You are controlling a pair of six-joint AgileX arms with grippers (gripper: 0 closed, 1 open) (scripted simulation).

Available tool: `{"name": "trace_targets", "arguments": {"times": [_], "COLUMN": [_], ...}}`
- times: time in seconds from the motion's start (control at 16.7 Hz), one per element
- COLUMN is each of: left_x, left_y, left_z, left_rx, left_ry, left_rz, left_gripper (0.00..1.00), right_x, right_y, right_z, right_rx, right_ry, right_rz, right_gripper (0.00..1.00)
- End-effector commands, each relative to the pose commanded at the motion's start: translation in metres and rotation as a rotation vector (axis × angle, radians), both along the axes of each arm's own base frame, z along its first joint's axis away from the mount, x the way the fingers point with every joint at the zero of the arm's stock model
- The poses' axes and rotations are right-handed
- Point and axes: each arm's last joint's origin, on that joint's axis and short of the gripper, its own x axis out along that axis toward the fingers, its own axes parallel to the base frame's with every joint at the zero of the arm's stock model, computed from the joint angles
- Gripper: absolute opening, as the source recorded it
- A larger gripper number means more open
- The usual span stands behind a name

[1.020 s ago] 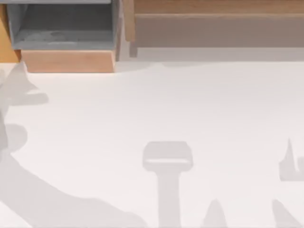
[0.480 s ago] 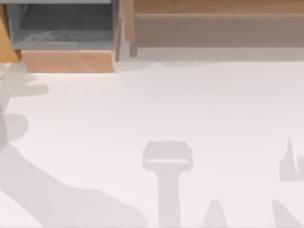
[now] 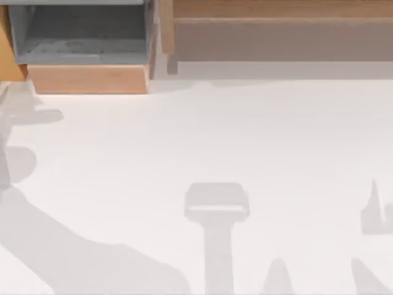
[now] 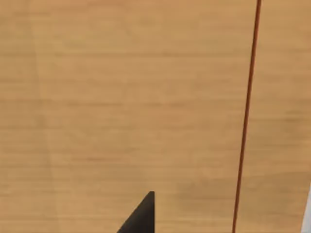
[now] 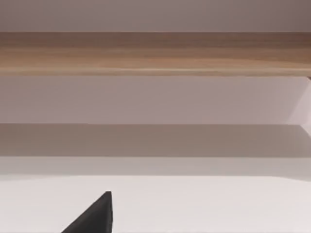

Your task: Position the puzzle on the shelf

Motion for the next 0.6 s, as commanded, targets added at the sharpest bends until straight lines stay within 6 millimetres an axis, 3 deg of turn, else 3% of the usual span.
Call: {"name": "trace_targets", "arguments": {"times": [0.42, 0.6], "left_x": [0.0, 0.0], "left_y": [0.0, 0.0], "left_z": [0.0, 0.0], "left_rx": [0.0, 0.0], "left_ry": [0.0, 0.0], "left_rz": [0.0, 0.0], "left_gripper": [0.02, 0.0], "right_x": [0.0, 0.0], "right_y": [0.0, 0.0], "right_z": [0.0, 0.0], "right_rx": [0.0, 0.0], "right_ry": [0.0, 0.0], "right_rz": [0.0, 0.0], "right_gripper": [1.0, 1.0]}}
